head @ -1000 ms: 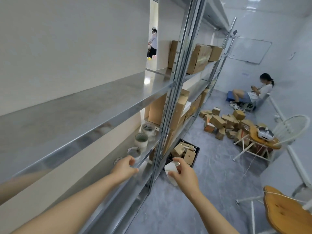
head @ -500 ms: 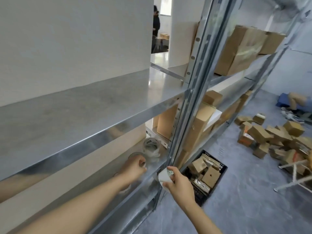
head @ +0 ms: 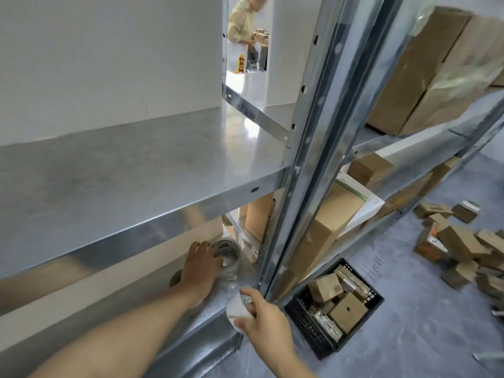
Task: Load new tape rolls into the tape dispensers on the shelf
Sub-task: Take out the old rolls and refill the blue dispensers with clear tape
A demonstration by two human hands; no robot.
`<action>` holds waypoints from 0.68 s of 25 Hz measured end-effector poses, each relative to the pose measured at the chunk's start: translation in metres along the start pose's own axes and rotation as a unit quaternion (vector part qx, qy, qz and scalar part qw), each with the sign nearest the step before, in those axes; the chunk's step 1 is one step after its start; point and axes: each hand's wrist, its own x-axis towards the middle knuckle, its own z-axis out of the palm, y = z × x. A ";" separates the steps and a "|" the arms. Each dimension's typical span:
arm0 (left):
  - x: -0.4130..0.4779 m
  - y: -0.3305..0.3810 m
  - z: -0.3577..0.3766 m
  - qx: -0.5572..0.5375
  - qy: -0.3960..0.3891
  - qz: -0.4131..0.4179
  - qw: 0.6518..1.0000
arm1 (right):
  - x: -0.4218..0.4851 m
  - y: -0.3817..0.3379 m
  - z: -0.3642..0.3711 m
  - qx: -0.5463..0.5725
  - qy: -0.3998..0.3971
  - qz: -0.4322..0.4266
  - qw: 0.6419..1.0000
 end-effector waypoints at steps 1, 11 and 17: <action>-0.001 -0.004 -0.004 -0.021 0.025 0.002 0.999 | 0.003 -0.002 -0.001 -0.010 -0.008 -0.010 1.000; -0.103 -0.090 -0.065 -0.143 0.130 -0.156 0.969 | 0.060 -0.051 0.013 -0.143 0.008 -0.106 0.984; -0.189 -0.150 -0.084 -0.120 0.127 -0.284 0.943 | 0.083 -0.055 0.024 -0.368 -0.008 -0.159 0.916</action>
